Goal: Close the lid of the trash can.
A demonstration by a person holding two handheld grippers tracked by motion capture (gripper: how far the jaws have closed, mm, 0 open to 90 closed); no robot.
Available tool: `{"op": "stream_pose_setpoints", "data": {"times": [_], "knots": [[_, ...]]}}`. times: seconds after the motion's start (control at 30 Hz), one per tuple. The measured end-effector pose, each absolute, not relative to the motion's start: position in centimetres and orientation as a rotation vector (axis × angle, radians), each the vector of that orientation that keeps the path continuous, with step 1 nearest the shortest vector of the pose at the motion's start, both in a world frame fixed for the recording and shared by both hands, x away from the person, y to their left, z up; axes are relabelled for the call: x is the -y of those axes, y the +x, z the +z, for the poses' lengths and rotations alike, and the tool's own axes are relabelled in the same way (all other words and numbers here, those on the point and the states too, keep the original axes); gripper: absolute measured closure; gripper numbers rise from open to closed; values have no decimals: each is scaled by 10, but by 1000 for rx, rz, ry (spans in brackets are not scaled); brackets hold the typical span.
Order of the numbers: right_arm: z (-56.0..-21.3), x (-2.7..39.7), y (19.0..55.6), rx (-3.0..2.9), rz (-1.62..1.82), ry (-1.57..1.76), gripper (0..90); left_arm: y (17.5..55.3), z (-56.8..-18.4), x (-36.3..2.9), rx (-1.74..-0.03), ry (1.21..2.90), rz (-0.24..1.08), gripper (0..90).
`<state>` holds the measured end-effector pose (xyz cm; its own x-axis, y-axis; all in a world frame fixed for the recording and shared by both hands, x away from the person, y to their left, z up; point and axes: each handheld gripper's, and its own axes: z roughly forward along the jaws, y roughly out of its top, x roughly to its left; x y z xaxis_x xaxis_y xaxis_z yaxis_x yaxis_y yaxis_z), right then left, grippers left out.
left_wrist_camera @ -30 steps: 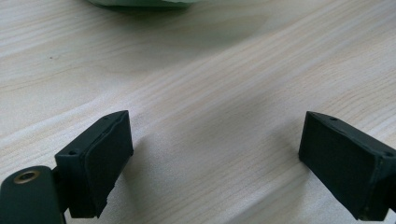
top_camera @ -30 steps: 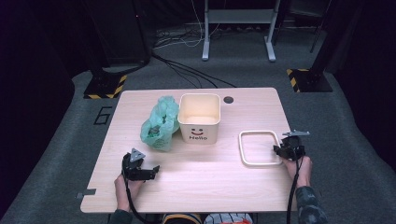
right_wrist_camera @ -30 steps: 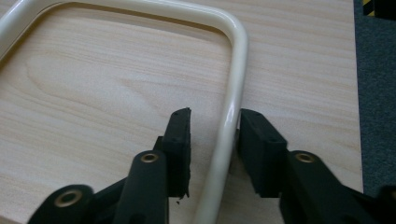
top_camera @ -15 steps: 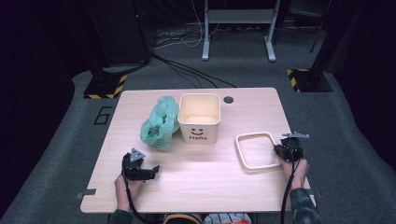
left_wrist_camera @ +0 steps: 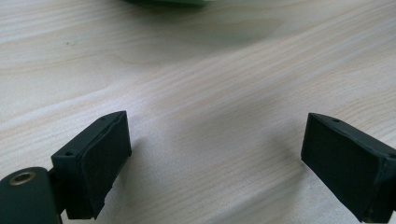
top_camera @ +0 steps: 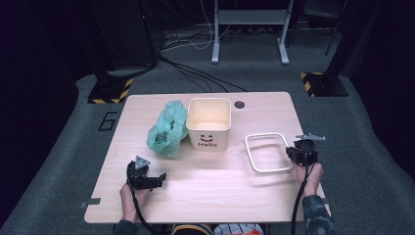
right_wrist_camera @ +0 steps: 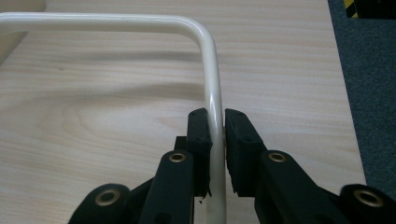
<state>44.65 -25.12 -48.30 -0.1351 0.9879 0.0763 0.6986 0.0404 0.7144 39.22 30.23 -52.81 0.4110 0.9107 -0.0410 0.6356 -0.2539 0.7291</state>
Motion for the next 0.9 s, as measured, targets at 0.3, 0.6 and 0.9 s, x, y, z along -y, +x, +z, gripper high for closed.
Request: {"op": "stream_pose_setpoints", "data": {"times": [0.3,0.6,0.9], "knots": [[-462,242,447,-1876,903,1673,809,388,-519,-303,-1327,1957,492,71],[-450,232,452,-1886,910,1653,810,385,-495,-303,-1310,1936,487,76],[-430,224,454,-1867,944,1632,811,383,-464,-297,-1265,1909,507,78]]}}
